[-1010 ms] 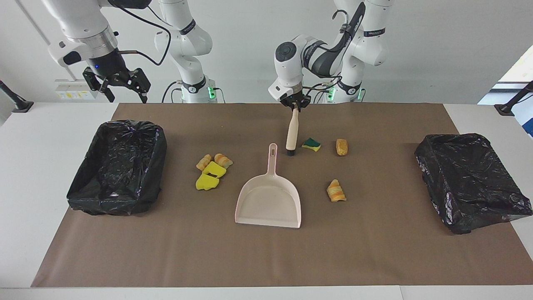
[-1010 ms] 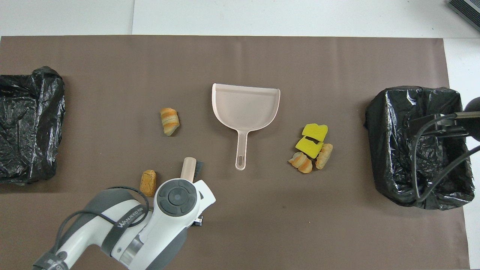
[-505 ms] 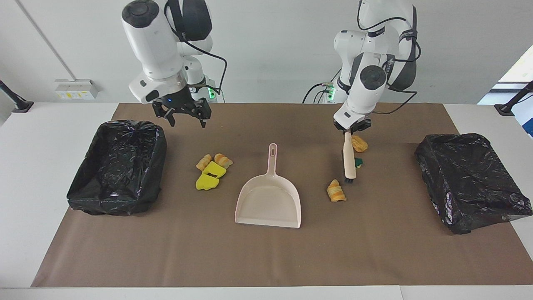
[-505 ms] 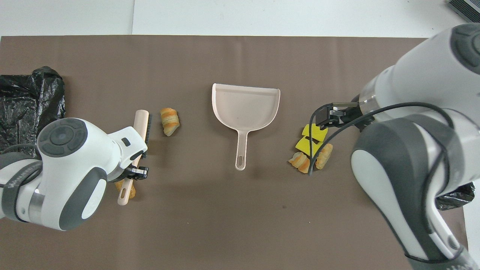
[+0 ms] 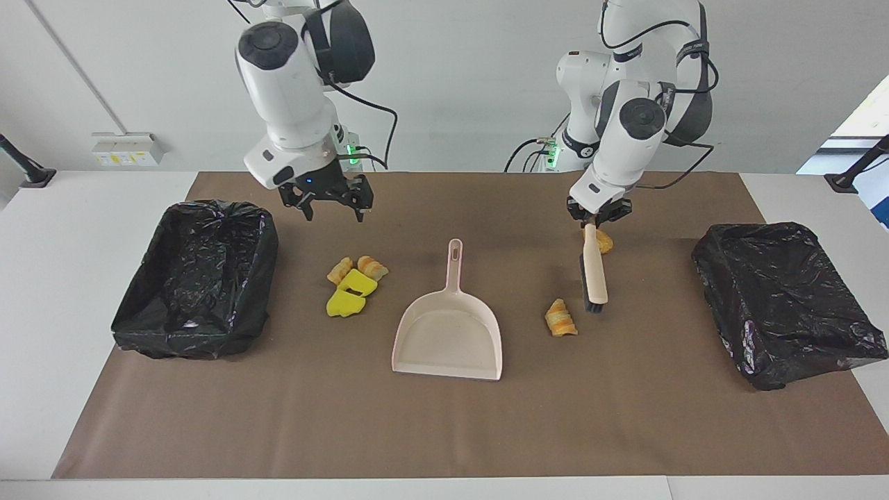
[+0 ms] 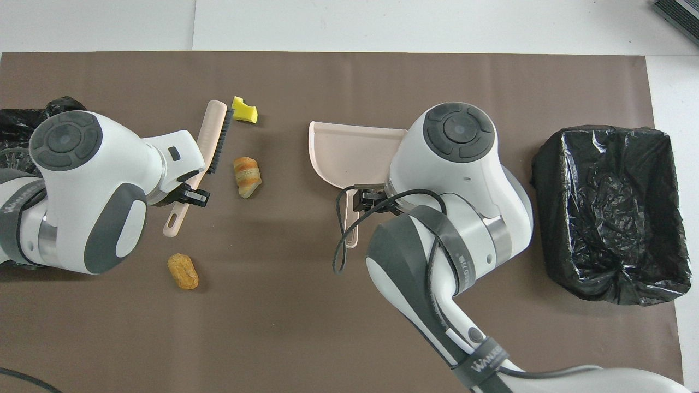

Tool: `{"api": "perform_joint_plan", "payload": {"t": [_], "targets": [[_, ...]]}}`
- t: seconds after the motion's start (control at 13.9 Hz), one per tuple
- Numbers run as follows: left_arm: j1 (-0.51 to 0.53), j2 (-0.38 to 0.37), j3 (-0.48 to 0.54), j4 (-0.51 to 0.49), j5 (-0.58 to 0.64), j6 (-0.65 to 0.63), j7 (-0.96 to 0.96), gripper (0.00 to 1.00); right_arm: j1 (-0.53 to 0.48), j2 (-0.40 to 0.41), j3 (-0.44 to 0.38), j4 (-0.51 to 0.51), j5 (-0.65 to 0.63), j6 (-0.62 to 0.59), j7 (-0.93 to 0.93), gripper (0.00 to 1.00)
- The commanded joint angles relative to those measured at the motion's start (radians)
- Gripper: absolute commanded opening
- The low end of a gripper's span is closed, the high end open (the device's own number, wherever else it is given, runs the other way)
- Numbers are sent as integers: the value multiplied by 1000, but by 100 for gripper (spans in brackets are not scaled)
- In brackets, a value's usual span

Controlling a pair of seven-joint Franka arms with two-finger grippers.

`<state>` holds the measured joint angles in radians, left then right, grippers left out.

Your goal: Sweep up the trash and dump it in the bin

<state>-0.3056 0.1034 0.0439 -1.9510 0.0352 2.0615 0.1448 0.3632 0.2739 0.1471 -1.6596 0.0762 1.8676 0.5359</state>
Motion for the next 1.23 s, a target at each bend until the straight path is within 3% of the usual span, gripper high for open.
{"api": "perform_joint_plan", "payload": {"t": [0.0,0.22,0.43,0.72,0.94,1.01,1.15], "targets": [[49,71,-13,70,8,96,200,0,19,21,-3,-31,30,67,64,100],[83,235,-13,299,15,80,383,0,28,39,-4,-37,30,84,62,100],[94,363,-10,444,26,75,522,0,66,97,-3,-42,31,168,67,100],[105,583,-10,717,80,77,673,0,66,96,-3,-74,31,197,65,100],[106,657,-13,776,164,118,761,0,74,93,-3,-123,31,260,62,97],[108,656,-10,774,166,112,788,0,74,93,-3,-124,31,260,55,81],[106,650,-13,764,166,108,796,0,75,96,-3,-126,31,268,52,23]]}}
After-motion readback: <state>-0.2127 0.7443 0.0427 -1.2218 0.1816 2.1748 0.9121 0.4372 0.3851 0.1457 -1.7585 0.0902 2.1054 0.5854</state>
